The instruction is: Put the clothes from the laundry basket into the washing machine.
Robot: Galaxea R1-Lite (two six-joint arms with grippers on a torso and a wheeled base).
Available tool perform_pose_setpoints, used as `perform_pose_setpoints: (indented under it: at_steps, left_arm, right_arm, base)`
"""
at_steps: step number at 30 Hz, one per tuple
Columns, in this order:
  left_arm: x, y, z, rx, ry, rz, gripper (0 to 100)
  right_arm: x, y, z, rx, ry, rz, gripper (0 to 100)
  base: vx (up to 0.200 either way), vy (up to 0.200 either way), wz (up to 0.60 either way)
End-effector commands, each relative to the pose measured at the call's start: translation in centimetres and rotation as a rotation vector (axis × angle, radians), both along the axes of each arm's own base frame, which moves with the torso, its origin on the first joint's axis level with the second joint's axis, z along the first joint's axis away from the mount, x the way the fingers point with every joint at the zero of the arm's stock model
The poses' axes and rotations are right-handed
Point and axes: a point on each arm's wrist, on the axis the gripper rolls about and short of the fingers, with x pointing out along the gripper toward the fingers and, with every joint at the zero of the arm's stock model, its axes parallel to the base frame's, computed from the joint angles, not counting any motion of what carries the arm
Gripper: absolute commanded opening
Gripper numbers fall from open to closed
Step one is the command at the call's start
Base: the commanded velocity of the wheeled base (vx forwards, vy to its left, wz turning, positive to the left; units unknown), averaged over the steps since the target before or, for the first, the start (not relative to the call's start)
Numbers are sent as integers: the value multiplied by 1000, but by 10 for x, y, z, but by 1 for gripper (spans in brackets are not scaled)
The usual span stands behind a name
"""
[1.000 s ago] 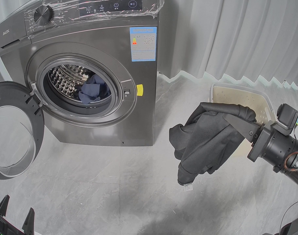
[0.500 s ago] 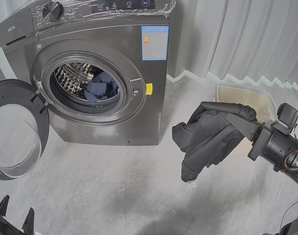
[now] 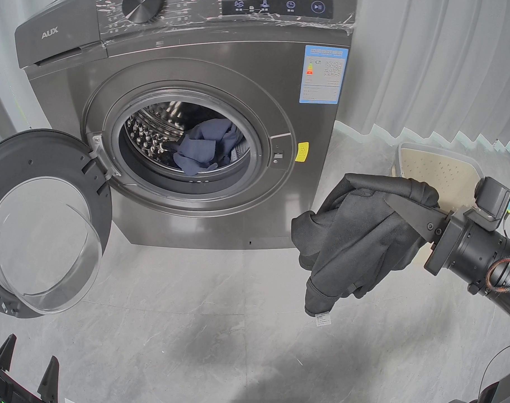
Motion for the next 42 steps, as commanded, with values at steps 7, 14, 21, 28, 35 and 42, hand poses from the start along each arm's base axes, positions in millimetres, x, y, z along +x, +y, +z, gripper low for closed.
perform_pose_setpoints:
  at_steps: [7, 14, 21, 28, 35, 42]
  left_arm:
    - [1, 0, -5, -1, 12, 0, 100]
    - [1, 0, -5, -1, 12, 0, 100]
    - [1, 0, -5, -2, 12, 2, 100]
    - [1, 0, -5, -2, 11, 2, 100]
    - [1, 0, -5, 10, 7, 8, 100]
    - [1, 0, -5, 18, 7, 14, 100]
  right_arm:
    - [0, 0, -2, -2, 7, -1, 0]
    - [0, -1, -2, -2, 9, -3, 0]
    - [0, -1, -2, 1, 12, -4, 0]
    - [0, -1, -5, -6, 22, -5, 0]
    - [8, 11, -17, -50, 59, 3, 0]
    - [15, 28, -19, -60, 65, 26, 0]
  base:
    - [0, 57, 0]
    - [0, 0, 0]
    - [0, 29, 0]
    - [0, 143, 0]
    - [0, 0, 0]
    - [0, 0, 0]
